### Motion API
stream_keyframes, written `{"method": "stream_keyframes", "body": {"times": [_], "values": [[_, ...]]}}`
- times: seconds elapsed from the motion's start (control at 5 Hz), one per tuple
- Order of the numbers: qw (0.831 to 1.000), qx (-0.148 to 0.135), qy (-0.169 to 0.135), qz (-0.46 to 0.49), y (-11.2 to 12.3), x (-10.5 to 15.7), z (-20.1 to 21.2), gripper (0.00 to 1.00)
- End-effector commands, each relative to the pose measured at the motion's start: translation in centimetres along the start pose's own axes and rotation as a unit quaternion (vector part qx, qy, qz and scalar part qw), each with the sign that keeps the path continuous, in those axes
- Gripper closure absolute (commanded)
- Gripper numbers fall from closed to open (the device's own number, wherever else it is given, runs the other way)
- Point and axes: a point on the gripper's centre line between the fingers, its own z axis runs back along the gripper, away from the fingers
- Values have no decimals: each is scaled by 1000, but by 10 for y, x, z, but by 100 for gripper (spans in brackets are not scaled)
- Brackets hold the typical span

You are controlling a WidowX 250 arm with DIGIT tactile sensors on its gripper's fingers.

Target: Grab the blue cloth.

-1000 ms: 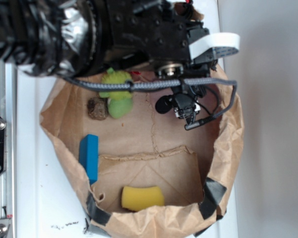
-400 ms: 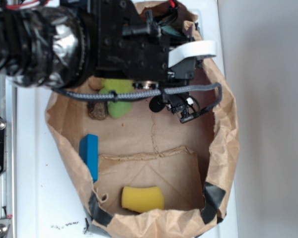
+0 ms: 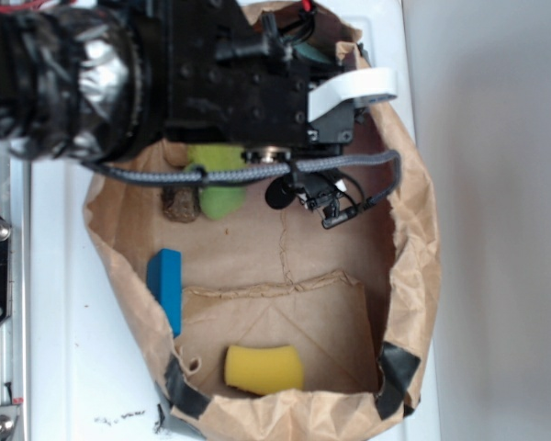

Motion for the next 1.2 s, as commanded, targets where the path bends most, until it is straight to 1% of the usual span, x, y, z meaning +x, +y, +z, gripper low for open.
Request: {"method": "stream_keyframes", "body": {"times": [0.0, 0.2, 0.4, 0.6, 1.0], "values": [[999, 4, -36, 12, 9, 20, 16, 0], [998, 18, -54, 27, 10, 24, 11, 0], [997, 25, -63, 31, 9, 27, 2, 0], [997, 38, -66, 31, 11, 30, -5, 0], [997, 49, -60, 29, 12, 30, -7, 0]]}}
